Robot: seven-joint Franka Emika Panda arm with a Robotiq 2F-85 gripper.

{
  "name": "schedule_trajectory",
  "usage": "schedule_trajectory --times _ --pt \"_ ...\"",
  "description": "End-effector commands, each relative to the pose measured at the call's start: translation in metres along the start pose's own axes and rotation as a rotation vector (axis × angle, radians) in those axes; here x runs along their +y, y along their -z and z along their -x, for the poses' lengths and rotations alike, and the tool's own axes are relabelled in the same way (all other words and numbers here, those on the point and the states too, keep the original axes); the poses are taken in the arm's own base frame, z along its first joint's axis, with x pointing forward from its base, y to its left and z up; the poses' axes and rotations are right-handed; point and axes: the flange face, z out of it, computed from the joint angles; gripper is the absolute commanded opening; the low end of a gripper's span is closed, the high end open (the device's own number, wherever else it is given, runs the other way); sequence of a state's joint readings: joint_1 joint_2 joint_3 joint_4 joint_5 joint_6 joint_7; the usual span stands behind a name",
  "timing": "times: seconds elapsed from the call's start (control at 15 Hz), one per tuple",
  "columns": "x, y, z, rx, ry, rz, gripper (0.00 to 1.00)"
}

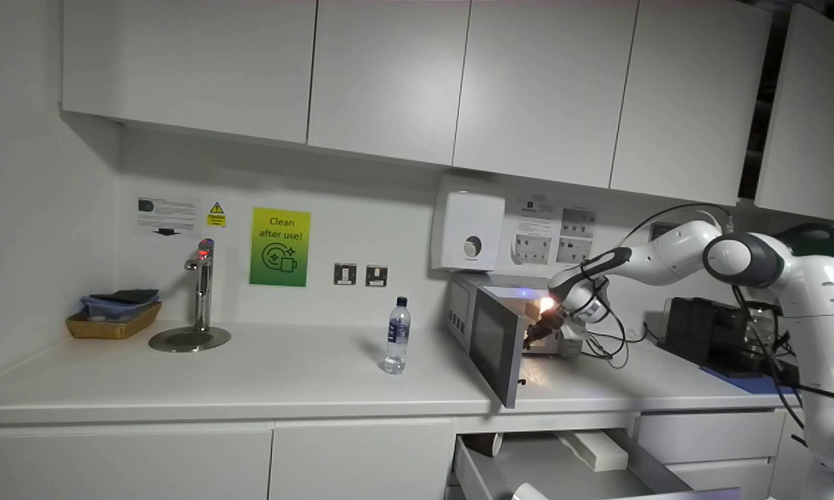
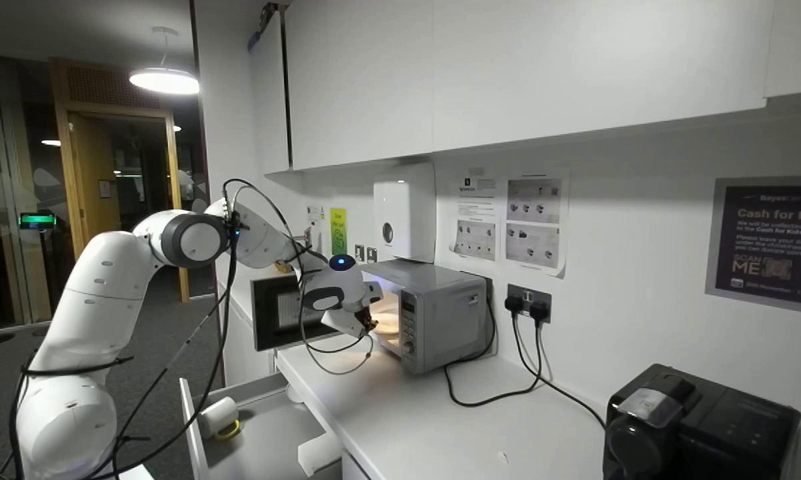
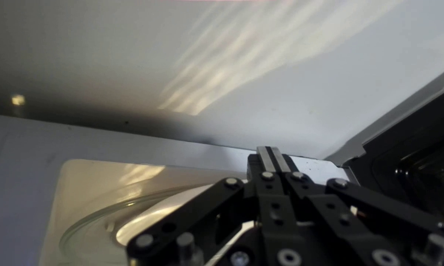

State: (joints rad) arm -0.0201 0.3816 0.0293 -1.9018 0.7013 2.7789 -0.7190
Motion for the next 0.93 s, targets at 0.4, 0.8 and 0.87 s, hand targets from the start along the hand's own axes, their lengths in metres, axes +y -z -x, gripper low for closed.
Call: schedule_trajectory --times 0.4,0.8,0.87 --pt "-0.0012 -0.0046 -0.0145 0.122 0.075 0.091 0.0" --pt "0.0011 -0.0031 -0.0177 0.175 0.11 0.138 0.0" --pt "0.0013 -0.003 -0.0178 0.18 0.113 0.143 0.0"
